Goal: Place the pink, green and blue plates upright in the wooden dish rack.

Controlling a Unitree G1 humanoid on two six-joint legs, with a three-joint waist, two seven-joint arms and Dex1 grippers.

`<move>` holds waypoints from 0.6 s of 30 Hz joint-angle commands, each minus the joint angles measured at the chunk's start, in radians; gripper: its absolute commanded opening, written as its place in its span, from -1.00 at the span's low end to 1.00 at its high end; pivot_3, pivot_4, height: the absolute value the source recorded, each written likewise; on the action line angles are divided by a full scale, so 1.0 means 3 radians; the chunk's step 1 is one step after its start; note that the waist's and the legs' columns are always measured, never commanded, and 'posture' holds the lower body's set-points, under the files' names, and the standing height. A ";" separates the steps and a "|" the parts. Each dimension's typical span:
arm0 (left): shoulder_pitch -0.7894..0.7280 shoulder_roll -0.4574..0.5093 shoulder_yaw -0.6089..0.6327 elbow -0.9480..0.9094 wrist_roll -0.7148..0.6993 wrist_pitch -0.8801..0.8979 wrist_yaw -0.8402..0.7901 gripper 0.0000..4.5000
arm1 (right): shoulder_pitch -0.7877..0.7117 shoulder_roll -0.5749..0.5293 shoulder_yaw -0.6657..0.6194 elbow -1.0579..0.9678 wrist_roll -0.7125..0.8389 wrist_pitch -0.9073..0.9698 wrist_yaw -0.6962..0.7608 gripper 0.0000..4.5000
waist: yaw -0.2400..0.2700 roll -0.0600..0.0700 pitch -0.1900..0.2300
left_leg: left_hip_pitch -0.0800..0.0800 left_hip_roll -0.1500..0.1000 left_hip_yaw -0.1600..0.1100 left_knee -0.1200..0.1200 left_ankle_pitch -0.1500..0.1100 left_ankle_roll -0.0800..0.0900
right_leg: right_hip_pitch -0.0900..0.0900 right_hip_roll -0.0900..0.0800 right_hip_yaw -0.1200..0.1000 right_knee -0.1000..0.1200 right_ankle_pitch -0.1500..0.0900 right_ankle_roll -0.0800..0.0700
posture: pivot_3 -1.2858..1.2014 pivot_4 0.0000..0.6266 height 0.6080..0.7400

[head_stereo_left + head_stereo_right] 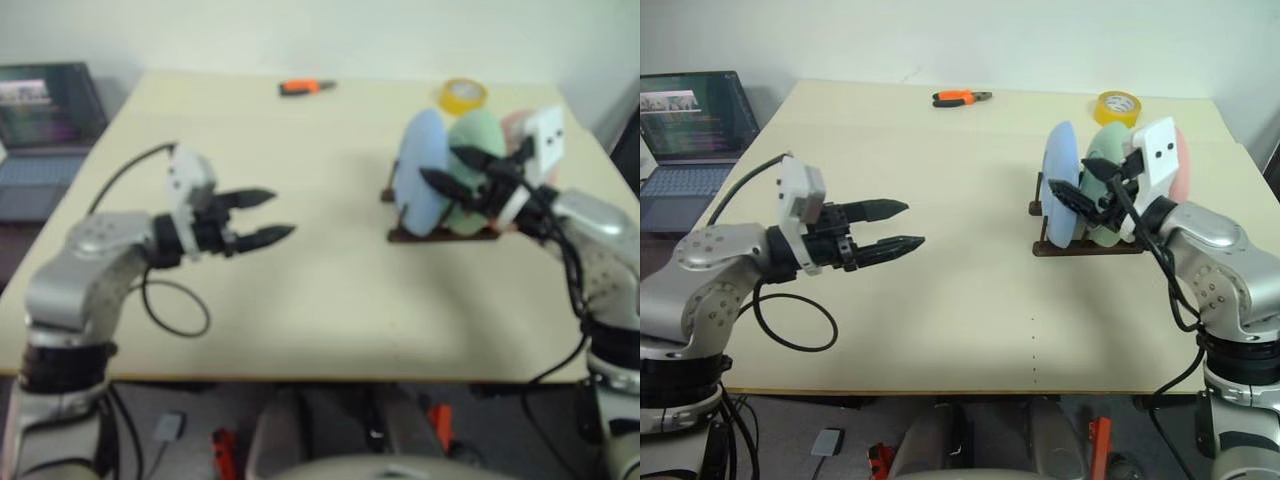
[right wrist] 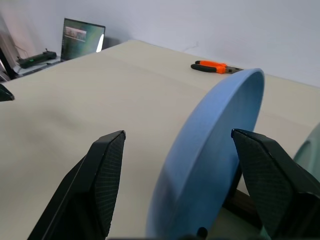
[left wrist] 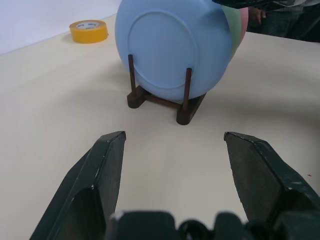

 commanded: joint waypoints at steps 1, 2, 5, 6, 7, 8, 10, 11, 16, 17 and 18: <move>-0.0085 0.0007 0.0022 -0.0045 0.0013 -0.0074 -0.0018 0.54 | -0.0037 -0.0094 -0.0114 -0.0119 -0.0057 -0.0097 0.0065 0.64 | 0.0000 0.0000 0.0000 | 0.0000 0.0000 0.0000 0.0000 0.0000 0.0000 | 0.0000 0.0000 0.0000 0.0000 0.0000 0.0000 | 0.03 -0.52 1.00; -0.0088 0.0008 0.0022 -0.0040 0.0015 -0.0076 -0.0022 0.54 | -0.0034 -0.0107 -0.0120 -0.0111 -0.0072 -0.0104 0.0073 0.64 | 0.0000 0.0000 0.0000 | 0.0000 0.0000 0.0000 0.0000 0.0000 0.0000 | 0.0000 0.0000 0.0000 0.0000 0.0000 0.0000 | 0.03 -0.52 1.00; -0.0094 0.0008 0.0019 -0.0029 0.0018 -0.0081 -0.0032 0.54 | -0.0029 -0.0141 -0.0138 -0.0111 -0.0092 -0.0118 0.0103 0.64 | 0.0000 0.0000 0.0000 | 0.0000 0.0000 -0.0001 0.0000 0.0000 0.0000 | 0.0000 0.0000 -0.0001 0.0001 0.0000 0.0000 | 0.03 -0.52 1.00; -0.0098 0.0007 0.0017 -0.0022 0.0021 -0.0083 -0.0036 0.54 | -0.0029 -0.0153 -0.0147 -0.0115 -0.0095 -0.0120 0.0113 0.64 | 0.0000 0.0000 0.0000 | 0.0000 0.0000 -0.0001 0.0000 0.0000 0.0000 | 0.0000 0.0000 -0.0001 0.0001 0.0000 0.0000 | 0.03 -0.52 1.00; -0.0106 0.0006 0.0013 -0.0015 0.0024 -0.0086 -0.0039 0.54 | -0.0029 -0.0169 -0.0162 -0.0120 -0.0093 -0.0123 0.0128 0.64 | 0.0000 0.0000 0.0000 | 0.0000 0.0000 -0.0001 0.0000 0.0000 0.0000 | 0.0000 0.0000 0.0000 0.0001 0.0000 0.0000 | 0.03 -0.52 1.00; -0.0111 0.0005 0.0011 -0.0007 0.0027 -0.0089 -0.0043 0.54 | -0.0030 -0.0182 -0.0172 -0.0126 -0.0095 -0.0128 0.0143 0.64 | 0.0000 0.0000 0.0000 | 0.0000 0.0000 -0.0001 0.0000 0.0000 0.0000 | 0.0000 0.0000 0.0000 0.0001 0.0000 0.0000 | 0.03 -0.52 1.00; -0.0117 0.0004 0.0008 0.0009 0.0034 -0.0101 -0.0052 0.54 | -0.0031 -0.0207 -0.0197 -0.0140 -0.0095 -0.0130 0.0174 0.64 | 0.0000 0.0000 0.0000 | 0.0000 0.0000 -0.0001 0.0000 0.0000 0.0000 | 0.0000 0.0000 0.0000 0.0000 0.0000 0.0000 | 0.03 -0.52 1.00; -0.0121 0.0004 0.0008 0.0015 0.0038 -0.0107 -0.0056 0.54 | -0.0034 -0.0239 -0.0219 -0.0149 -0.0085 -0.0130 0.0208 0.64 | 0.0001 0.0000 0.0000 | 0.0000 0.0000 0.0000 0.0000 0.0000 0.0000 | 0.0000 0.0000 0.0000 0.0000 0.0000 0.0000 | 0.03 -0.52 1.00; -0.0146 0.0032 0.0081 0.0042 0.0009 -0.0133 -0.0097 0.54 | -0.0075 -0.0509 -0.0646 -0.0069 0.0303 -0.0133 0.0678 0.64 | 0.0006 0.0000 0.0000 | 0.0000 0.0000 -0.0001 0.0000 0.0000 0.0000 | 0.0000 0.0000 -0.0001 0.0000 0.0000 0.0000 | 0.03 -0.52 1.00; -0.0129 0.0057 0.0119 0.0050 -0.0003 -0.0147 -0.0128 0.54 | -0.0143 -0.0542 -0.0841 0.0022 0.0540 -0.0065 0.0770 0.64 | 0.0008 0.0000 0.0000 | 0.0000 0.0000 -0.0001 0.0000 0.0000 0.0000 | 0.0001 0.0000 -0.0001 -0.0001 0.0000 0.0000 | 0.03 -0.52 1.00; -0.0112 0.0096 0.0141 0.0059 0.0013 -0.0164 -0.0154 0.54 | -0.0224 -0.0592 -0.1030 0.0132 0.0797 0.0021 0.0876 0.64 | 0.0007 0.0000 0.0000 | 0.0000 0.0000 -0.0001 0.0000 0.0000 0.0000 | 0.0001 0.0000 -0.0001 -0.0001 0.0000 0.0000 | 0.03 -0.52 1.00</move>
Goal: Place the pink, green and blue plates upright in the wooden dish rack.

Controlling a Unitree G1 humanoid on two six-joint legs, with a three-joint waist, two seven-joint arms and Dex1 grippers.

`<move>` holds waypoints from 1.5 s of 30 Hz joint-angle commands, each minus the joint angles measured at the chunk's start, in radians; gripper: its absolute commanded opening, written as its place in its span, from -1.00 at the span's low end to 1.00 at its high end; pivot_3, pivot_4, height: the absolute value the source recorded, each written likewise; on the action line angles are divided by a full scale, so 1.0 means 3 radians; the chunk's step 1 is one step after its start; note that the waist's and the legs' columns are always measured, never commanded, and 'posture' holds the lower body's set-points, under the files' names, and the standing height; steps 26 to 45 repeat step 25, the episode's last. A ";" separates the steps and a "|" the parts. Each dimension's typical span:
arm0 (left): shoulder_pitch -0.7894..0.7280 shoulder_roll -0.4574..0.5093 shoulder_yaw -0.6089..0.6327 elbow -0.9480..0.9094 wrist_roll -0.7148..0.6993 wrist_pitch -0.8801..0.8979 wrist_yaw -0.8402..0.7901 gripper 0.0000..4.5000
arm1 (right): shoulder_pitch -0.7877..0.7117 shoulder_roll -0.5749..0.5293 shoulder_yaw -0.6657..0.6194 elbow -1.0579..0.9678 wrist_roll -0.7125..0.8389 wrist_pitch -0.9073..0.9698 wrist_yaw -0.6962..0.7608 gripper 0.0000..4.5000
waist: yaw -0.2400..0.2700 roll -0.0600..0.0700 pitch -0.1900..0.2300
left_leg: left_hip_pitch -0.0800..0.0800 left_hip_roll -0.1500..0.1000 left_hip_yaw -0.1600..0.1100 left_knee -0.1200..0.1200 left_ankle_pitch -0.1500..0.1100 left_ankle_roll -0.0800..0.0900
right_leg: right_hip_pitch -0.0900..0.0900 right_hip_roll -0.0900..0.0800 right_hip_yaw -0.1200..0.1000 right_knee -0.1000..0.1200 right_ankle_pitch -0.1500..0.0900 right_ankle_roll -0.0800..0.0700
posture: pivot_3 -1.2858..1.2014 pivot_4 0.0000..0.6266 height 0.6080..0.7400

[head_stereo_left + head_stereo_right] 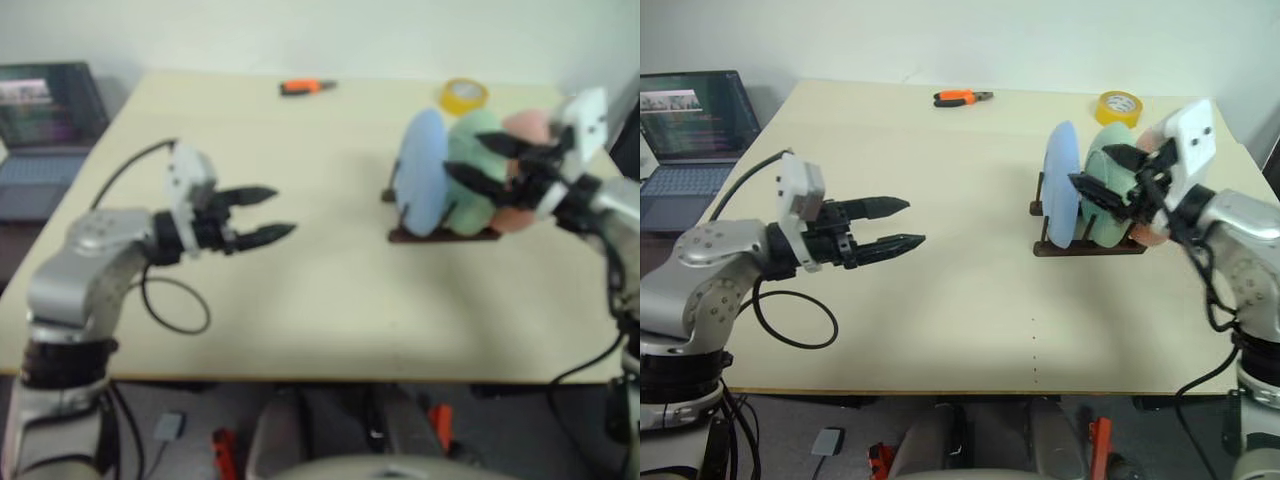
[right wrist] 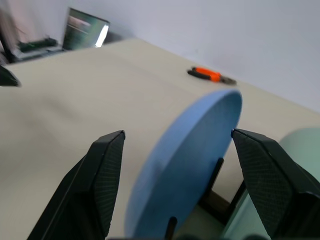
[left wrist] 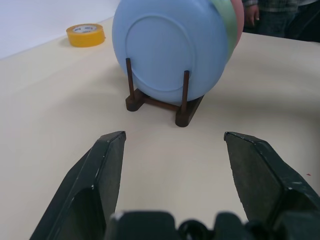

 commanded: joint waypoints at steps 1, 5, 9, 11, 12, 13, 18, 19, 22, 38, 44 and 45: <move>-0.0027 0.0138 0.0186 0.0013 -0.0003 -0.0109 -0.0093 0.54 | -0.0209 -0.0251 -0.0701 0.0276 0.0703 0.0167 0.0426 0.64 | -0.0003 0.0000 0.0000 | 0.0000 0.0000 0.0001 0.0000 0.0000 0.0000 | 0.0000 0.0000 0.0001 0.0000 0.0000 0.0000 | 0.03 -0.52 1.00; 0.0073 0.0326 0.0333 0.0066 0.0023 -0.0167 -0.0189 0.54 | 0.0343 -0.0875 -0.0668 0.0946 0.0172 -0.0144 0.1183 0.64 | 0.0004 -0.0006 -0.0004 | 0.0002 0.0001 0.0002 0.0001 0.0000 0.0000 | 0.0004 0.0000 -0.0004 -0.0003 -0.0002 -0.0003 | 0.03 -0.52 1.00; 0.0325 0.0595 0.0597 0.0140 0.0054 -0.0220 -0.0335 0.54 | 0.0646 -0.1296 -0.0538 0.1848 -0.0334 -0.0762 0.1821 0.64 | 0.0004 -0.0001 -0.0001 | 0.0009 -0.0003 0.0013 -0.0001 0.0000 0.0001 | 0.0006 -0.0009 0.0003 -0.0002 -0.0014 -0.0023 | 0.03 -0.52 1.00; 0.0461 0.0748 0.0757 0.0197 0.0057 -0.0262 -0.0463 0.54 | 0.0629 -0.1385 -0.0510 0.2221 -0.0457 -0.0991 0.2089 0.64 | -0.0017 0.0009 0.0003 | 0.0016 -0.0005 0.0021 -0.0001 0.0000 0.0001 | 0.0005 -0.0012 0.0009 0.0001 -0.0012 -0.0019 | 0.03 -0.52 1.00; 0.0505 0.0812 0.0830 0.0231 0.0055 -0.0271 -0.0510 0.54 | 0.0601 -0.1418 -0.0483 0.2390 -0.0527 -0.1116 0.2197 0.64 | -0.0024 0.0012 0.0004 | 0.0020 -0.0005 0.0024 -0.0001 0.0000 0.0001 | 0.0006 -0.0012 0.0013 0.0003 -0.0011 -0.0018 | 0.03 -0.52 1.00; 0.0543 0.0873 0.0893 0.0268 0.0057 -0.0278 -0.0548 0.54 | 0.0565 -0.1450 -0.0450 0.2564 -0.0594 -0.1246 0.2304 0.64 | -0.0028 0.0012 0.0005 | 0.0024 -0.0004 0.0026 -0.0001 0.0000 0.0001 | 0.0006 -0.0012 0.0014 0.0004 -0.0011 -0.0018 | 0.03 -0.52 1.00; 0.0787 0.1039 0.1174 0.0330 0.0056 -0.0307 -0.0686 0.54 | 0.0387 -0.1530 -0.0304 0.3075 -0.0805 -0.1577 0.2706 0.64 | -0.0030 0.0017 0.0003 | 0.0030 0.0004 0.0025 -0.0003 -0.0001 0.0000 | 0.0005 -0.0005 0.0012 0.0006 -0.0012 -0.0021 | 0.03 -0.52 1.00; 0.0884 0.1033 0.1248 0.0285 0.0041 -0.0277 -0.0689 0.54 | 0.0346 -0.1525 -0.0273 0.3177 -0.0847 -0.1605 0.2747 0.64 | -0.0030 0.0018 0.0003 | 0.0030 0.0004 0.0025 -0.0004 -0.0001 0.0000 | 0.0005 -0.0006 0.0012 0.0005 -0.0012 -0.0022 | 0.03 -0.52 1.00; 0.1283 0.1001 0.1548 0.0074 -0.0001 -0.0163 -0.0716 0.54 | 0.0316 -0.1542 -0.0187 0.3447 -0.0972 -0.1674 0.2861 0.64 | -0.0025 0.0018 0.0003 | 0.0027 0.0004 0.0030 -0.0009 -0.0001 -0.0001 | 0.0003 -0.0016 0.0014 0.0002 -0.0015 -0.0026 | 0.03 -0.52 1.00; 0.1578 0.0988 0.1802 -0.0042 -0.0016 -0.0110 -0.0746 0.54 | 0.0249 -0.1532 -0.0099 0.3634 -0.1100 -0.1781 0.2890 0.64 | -0.0019 0.0018 0.0003 | 0.0025 0.0002 0.0029 -0.0011 -0.0002 -0.0001 | 0.0001 -0.0027 0.0009 0.0002 -0.0019 -0.0030 | 0.03 -0.52 1.00; 0.1578 0.0988 0.1802 -0.0042 -0.0016 -0.0110 -0.0746 0.54 | 0.0249 -0.1532 -0.0099 0.3634 -0.1100 -0.1781 0.2890 0.64 | -0.0019 0.0018 0.0003 | 0.0025 0.0002 0.0029 -0.0011 -0.0002 -0.0001 | 0.0001 -0.0027 0.0009 0.0002 -0.0019 -0.0030 | 0.03 -0.52 1.00; 0.1578 0.0988 0.1802 -0.0042 -0.0016 -0.0110 -0.0746 0.54 | 0.0249 -0.1532 -0.0099 0.3634 -0.1100 -0.1781 0.2890 0.64 | -0.0019 0.0018 0.0003 | 0.0025 0.0002 0.0029 -0.0011 -0.0002 -0.0001 | 0.0001 -0.0027 0.0009 0.0002 -0.0019 -0.0030 | 0.03 -0.52 1.00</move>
